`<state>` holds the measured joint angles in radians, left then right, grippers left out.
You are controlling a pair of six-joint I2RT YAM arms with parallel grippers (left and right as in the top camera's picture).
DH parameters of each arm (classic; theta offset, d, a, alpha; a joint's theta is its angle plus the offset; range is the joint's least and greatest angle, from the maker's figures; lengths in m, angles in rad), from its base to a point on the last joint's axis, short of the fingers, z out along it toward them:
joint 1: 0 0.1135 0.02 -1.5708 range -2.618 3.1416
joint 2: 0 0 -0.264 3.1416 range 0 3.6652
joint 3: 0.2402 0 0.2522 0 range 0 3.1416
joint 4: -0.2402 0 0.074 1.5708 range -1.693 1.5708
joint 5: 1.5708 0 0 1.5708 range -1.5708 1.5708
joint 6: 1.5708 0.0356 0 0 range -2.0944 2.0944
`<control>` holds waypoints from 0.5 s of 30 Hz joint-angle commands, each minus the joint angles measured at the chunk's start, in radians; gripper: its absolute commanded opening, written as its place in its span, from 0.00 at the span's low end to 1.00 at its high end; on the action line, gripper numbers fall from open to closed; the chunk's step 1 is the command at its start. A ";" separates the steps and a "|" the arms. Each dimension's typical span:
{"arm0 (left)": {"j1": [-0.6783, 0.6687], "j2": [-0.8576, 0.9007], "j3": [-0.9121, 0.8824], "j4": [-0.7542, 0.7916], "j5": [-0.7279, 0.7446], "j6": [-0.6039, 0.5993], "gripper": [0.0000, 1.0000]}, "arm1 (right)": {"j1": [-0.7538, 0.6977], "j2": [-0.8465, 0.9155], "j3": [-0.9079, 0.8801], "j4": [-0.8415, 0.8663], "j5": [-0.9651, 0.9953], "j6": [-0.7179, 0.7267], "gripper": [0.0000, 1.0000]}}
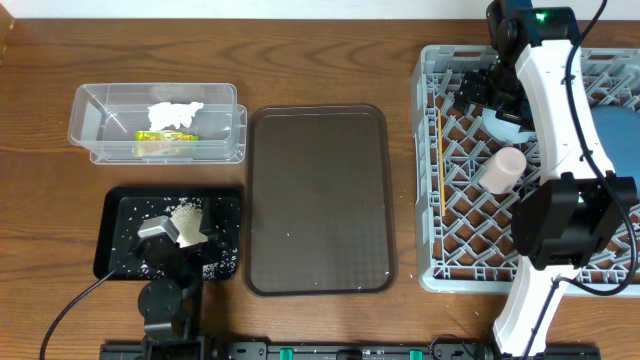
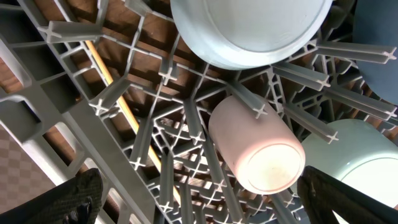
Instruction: Sort waste into correct bins and load items into the dishwasher rack
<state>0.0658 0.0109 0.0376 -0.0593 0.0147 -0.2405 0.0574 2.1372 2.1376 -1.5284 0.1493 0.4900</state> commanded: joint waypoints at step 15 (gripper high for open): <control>0.005 -0.008 -0.034 -0.010 -0.049 0.270 0.95 | 0.002 0.001 0.013 -0.001 0.003 0.011 0.99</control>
<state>0.0658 0.0109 0.0360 -0.0544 -0.0078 0.0036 0.0574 2.1372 2.1376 -1.5288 0.1493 0.4900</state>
